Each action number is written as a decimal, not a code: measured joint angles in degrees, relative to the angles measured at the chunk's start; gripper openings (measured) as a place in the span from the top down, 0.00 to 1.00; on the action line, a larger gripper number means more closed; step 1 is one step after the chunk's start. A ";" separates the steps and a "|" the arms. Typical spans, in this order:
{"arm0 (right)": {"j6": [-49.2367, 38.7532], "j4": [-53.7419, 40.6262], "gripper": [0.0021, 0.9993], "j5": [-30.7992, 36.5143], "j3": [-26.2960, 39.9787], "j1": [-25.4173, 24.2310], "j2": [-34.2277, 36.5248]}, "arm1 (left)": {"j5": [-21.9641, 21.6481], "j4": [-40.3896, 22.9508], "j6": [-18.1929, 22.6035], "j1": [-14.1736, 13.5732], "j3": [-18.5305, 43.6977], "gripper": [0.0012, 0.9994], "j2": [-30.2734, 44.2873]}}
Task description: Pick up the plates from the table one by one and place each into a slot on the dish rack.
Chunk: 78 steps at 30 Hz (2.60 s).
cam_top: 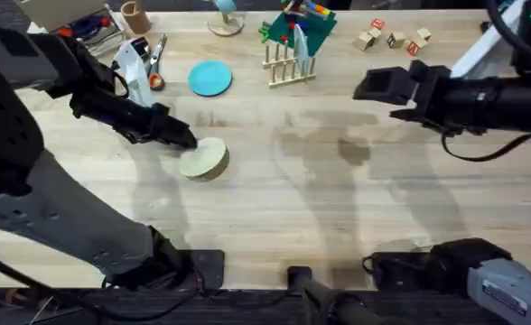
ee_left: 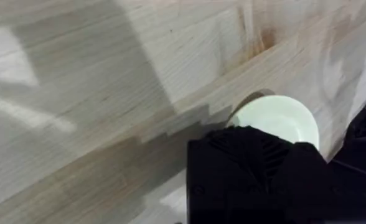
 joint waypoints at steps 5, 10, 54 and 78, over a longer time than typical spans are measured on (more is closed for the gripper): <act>5.99 4.31 0.00 -0.44 0.02 5.72 2.35 | 0.00 0.02 0.00 0.00 0.00 0.96 0.00; 10.28 10.37 0.01 -0.52 0.02 12.56 7.23 | 0.00 0.04 0.00 0.00 0.00 0.96 0.00; 42.88 54.78 0.11 -7.54 0.11 40.36 42.87 | 0.04 0.24 0.00 0.00 0.00 0.96 0.00; 50.56 59.09 0.97 -1.44 0.31 44.17 46.62 | 0.33 1.82 0.04 0.33 0.07 0.96 0.00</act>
